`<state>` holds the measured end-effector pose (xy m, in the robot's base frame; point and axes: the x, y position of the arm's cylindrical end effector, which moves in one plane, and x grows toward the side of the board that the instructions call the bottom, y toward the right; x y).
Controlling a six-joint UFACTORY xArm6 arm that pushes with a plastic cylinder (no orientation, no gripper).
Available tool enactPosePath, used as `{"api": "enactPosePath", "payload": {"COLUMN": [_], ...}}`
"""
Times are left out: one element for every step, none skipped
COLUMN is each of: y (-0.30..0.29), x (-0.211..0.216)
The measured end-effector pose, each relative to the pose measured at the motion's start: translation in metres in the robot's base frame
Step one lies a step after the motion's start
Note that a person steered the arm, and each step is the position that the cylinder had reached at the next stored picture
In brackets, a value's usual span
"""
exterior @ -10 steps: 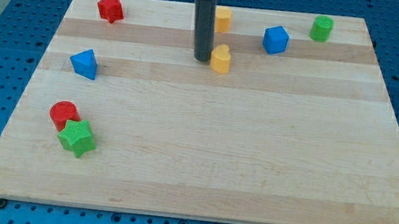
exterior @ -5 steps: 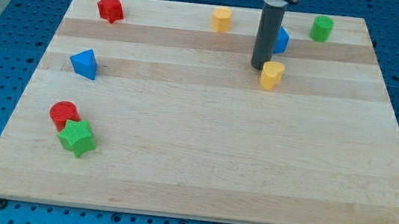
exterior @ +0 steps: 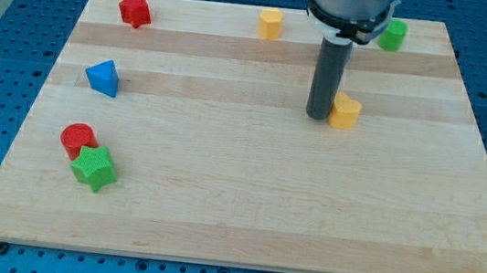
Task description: Move yellow heart to the center right
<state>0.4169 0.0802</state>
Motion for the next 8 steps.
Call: {"api": "enactPosePath", "payload": {"y": [0.011, 0.027, 0.047, 0.062, 0.071, 0.074, 0.063, 0.045], "x": [0.003, 0.003, 0.003, 0.003, 0.003, 0.003, 0.003, 0.003]}}
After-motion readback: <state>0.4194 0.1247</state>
